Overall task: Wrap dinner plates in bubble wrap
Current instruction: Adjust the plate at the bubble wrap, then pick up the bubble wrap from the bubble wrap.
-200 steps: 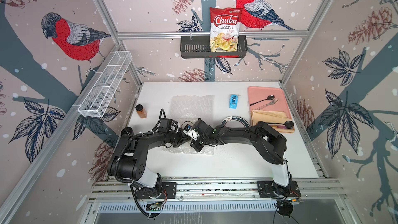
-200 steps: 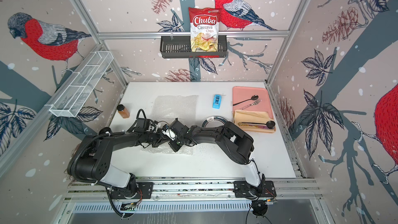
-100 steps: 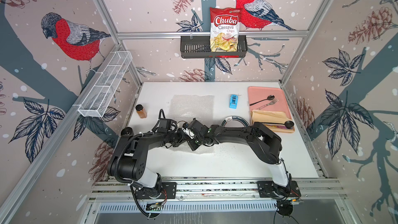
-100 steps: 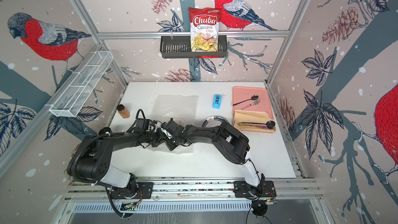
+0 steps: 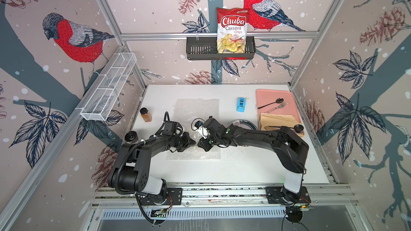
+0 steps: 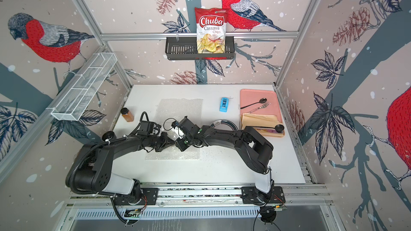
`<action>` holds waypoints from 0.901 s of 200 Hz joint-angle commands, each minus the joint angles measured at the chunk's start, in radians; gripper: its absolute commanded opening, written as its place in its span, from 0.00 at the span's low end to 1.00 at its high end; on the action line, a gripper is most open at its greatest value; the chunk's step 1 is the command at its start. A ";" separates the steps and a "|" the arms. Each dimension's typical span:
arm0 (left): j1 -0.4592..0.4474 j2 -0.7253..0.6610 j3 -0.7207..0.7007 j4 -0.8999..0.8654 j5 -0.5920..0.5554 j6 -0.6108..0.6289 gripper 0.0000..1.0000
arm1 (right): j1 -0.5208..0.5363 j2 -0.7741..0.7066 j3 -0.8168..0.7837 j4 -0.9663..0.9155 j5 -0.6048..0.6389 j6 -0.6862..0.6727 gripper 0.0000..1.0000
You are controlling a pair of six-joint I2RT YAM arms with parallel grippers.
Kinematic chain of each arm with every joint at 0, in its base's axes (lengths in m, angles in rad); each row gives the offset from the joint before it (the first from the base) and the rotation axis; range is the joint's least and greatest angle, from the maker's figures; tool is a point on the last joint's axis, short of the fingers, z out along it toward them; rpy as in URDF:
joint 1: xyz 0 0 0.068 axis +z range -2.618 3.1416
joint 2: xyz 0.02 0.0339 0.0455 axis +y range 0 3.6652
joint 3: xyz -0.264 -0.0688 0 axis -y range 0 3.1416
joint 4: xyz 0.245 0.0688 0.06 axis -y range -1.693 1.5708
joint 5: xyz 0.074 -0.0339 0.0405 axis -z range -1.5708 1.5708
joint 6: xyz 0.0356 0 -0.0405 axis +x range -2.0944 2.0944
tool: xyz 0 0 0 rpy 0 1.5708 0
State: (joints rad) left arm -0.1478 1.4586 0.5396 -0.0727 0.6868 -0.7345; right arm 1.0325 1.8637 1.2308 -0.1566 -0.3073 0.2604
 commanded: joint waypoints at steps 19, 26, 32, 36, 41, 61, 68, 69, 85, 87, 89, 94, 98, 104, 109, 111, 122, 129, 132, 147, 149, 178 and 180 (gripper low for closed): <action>0.004 -0.038 0.023 -0.054 0.001 -0.032 0.06 | -0.094 -0.046 -0.025 0.039 -0.034 0.026 0.29; 0.004 -0.045 0.027 -0.056 0.005 -0.036 0.06 | -0.108 -0.042 -0.018 0.035 -0.018 0.022 0.31; 0.004 -0.053 0.032 -0.059 0.005 -0.039 0.06 | -0.120 -0.036 -0.008 0.032 -0.012 0.019 0.31; 0.005 -0.058 0.035 -0.065 0.004 -0.040 0.06 | -0.128 -0.031 -0.003 0.029 -0.007 0.018 0.31; 0.005 -0.066 0.039 -0.071 0.001 -0.043 0.06 | -0.138 -0.023 0.008 0.028 -0.004 0.019 0.33; 0.011 -0.099 0.052 -0.102 -0.015 -0.045 0.06 | -0.172 0.017 0.046 0.026 0.007 0.020 0.38; 0.014 -0.109 0.053 -0.111 -0.022 -0.043 0.06 | -0.182 0.038 0.059 0.025 0.007 0.018 0.39; 0.014 -0.110 0.053 -0.113 -0.023 -0.044 0.06 | -0.183 0.040 0.061 0.025 0.007 0.018 0.39; 0.025 -0.125 0.049 -0.135 -0.037 -0.034 0.07 | -0.200 0.090 0.093 0.017 -0.010 0.018 0.42; 0.026 -0.126 0.049 -0.137 -0.037 -0.033 0.06 | -0.202 0.095 0.097 0.016 -0.011 0.020 0.42; 0.028 -0.127 0.048 -0.138 -0.038 -0.033 0.06 | -0.203 0.101 0.100 0.017 -0.012 0.022 0.42; 0.031 -0.127 0.046 -0.140 -0.039 -0.031 0.06 | -0.208 0.110 0.106 0.017 -0.011 0.026 0.43; 0.031 -0.127 0.043 -0.140 -0.039 -0.031 0.06 | -0.212 0.118 0.111 0.019 -0.017 0.028 0.44; 0.033 -0.127 0.039 -0.141 -0.039 -0.031 0.06 | -0.217 0.127 0.114 0.024 -0.030 0.036 0.47; 0.033 -0.127 0.037 -0.140 -0.039 -0.031 0.06 | -0.220 0.134 0.117 0.031 -0.045 0.044 0.49; 0.033 -0.126 0.036 -0.140 -0.039 -0.031 0.06 | -0.222 0.137 0.119 0.033 -0.052 0.046 0.49; 0.033 -0.127 0.034 -0.141 -0.040 -0.034 0.06 | -0.229 0.160 0.137 0.026 -0.088 0.054 0.50; 0.032 -0.130 0.034 -0.139 -0.041 -0.036 0.06 | -0.229 0.172 0.147 0.022 -0.104 0.061 0.51; 0.033 -0.131 0.034 -0.140 -0.042 -0.037 0.06 | -0.229 0.177 0.150 0.022 -0.112 0.063 0.51; 0.033 -0.135 0.035 -0.140 -0.048 -0.038 0.06 | -0.229 0.194 0.153 0.028 -0.151 0.084 0.51; 0.033 -0.135 0.036 -0.141 -0.049 -0.036 0.06 | -0.229 0.198 0.154 0.029 -0.159 0.086 0.51; 0.033 -0.091 0.007 -0.111 -0.044 -0.032 0.06 | -0.223 0.239 0.168 0.034 -0.232 0.110 0.51; 0.033 -0.088 0.004 -0.106 -0.043 -0.034 0.06 | -0.223 0.240 0.169 0.036 -0.233 0.111 0.51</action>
State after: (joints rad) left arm -0.1158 1.3437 0.5690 -0.1925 0.6498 -0.7773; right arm 0.8036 2.0808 1.3869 -0.1314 -0.4500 0.3431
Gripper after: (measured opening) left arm 0.064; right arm 0.516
